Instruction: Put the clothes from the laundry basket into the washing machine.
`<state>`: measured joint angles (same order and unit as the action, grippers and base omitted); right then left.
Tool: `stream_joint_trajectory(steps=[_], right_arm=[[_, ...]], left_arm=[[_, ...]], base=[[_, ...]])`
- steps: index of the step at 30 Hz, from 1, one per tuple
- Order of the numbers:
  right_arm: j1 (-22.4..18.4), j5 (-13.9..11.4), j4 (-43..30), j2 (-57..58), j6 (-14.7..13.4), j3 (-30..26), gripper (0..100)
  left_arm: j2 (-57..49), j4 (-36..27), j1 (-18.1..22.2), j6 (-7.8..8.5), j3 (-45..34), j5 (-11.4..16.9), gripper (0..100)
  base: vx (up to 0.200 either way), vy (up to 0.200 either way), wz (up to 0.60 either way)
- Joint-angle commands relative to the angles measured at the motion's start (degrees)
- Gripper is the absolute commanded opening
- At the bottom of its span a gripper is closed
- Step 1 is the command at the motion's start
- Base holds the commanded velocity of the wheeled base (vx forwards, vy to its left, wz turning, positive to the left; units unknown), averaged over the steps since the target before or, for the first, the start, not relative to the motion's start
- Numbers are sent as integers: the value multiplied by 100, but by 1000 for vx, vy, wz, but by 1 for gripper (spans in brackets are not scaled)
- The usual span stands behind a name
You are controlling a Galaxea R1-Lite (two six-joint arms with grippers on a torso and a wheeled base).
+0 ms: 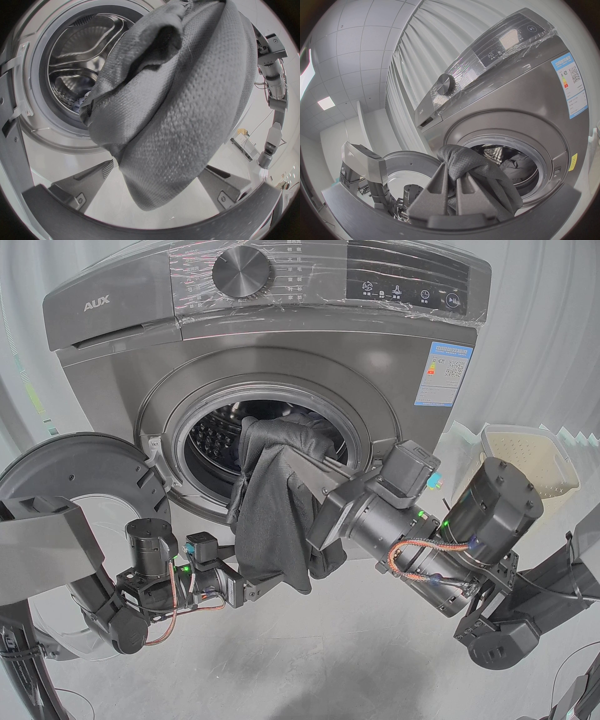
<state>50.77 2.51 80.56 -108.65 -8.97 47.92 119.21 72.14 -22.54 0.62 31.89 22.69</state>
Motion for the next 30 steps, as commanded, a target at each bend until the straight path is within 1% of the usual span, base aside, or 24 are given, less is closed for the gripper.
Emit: stream_joint_trajectory(steps=[1, 5, 6, 7, 11, 12, 14, 15, 16, 17, 19, 20, 21, 23, 24, 27, 30], right_arm=[[3, -5, 4, -15, 1, -2, 0], [3, 4, 4, -24, 1, -2, 0], [3, -5, 4, -24, 1, -2, 0], [3, -5, 4, -24, 1, -11, 0], [-15, -5, 4, -33, 1, -37, 0], [-41, -5, 13, -42, 1, -37, 0], [-59, -14, 13, -59, 1, -37, 0], [-76, -14, 13, -94, 1, -37, 0], [-85, -14, 13, -130, 1, -37, 0], [-94, -14, 13, -156, 1, -37, 0], [-94, -14, 13, -200, 1, -37, 0], [-112, -23, 13, -270, 1, -37, 0], [-112, -23, 13, -314, 10, -28, 0], [-120, -23, 13, -358, 10, -20, 0], [-120, -23, 13, -437, 10, 15, 0], [-120, -23, 22, -613, 10, 24, 0], [-129, -31, 101, -815, 10, 51, 0]], left_arm=[[76, 81, -66, -1, 19, -1, 100], [146, 186, -119, 8, 19, -45, 100], [173, 300, -128, 8, -7, -63, 100], [190, 379, -137, 8, -25, -63, 0], [208, 652, -189, -1, -148, -71, 0], [155, 889, -198, 8, -377, -71, 0], [137, 1144, -242, 8, -605, -71, 0], [129, 1425, -286, 8, -825, -71, 0], [129, 1663, -295, 35, -1009, -71, 0], [102, 1724, -295, 70, -1141, -71, 0], [-56, 1698, -304, 96, -1326, -63, 0], [-267, 1680, -304, 87, -1502, -63, 0], [-390, 1689, -304, 43, -1616, -36, 0], [-522, 1689, -304, 52, -1686, -36, 0], [-785, 1680, -304, 43, -1783, -19, 0], [-1093, 1680, -312, 78, -1765, -1, 0], [-1515, 1671, -471, 8, -1730, 8, 0]], base=[[0, 0, 0], [0, 0, 0], [0, 0, 0], [0, 0, 0], [0, 0, 0], [0, 0, 0], [0, 0, 0], [0, 0, 0], [0, 0, 0], [0, 0, 0], [0, 0, 0], [0, 0, 0], [0, 0, 0], [0, 0, 0], [0, 0, 0], [0, 0, 0], [0, 0, 0]])
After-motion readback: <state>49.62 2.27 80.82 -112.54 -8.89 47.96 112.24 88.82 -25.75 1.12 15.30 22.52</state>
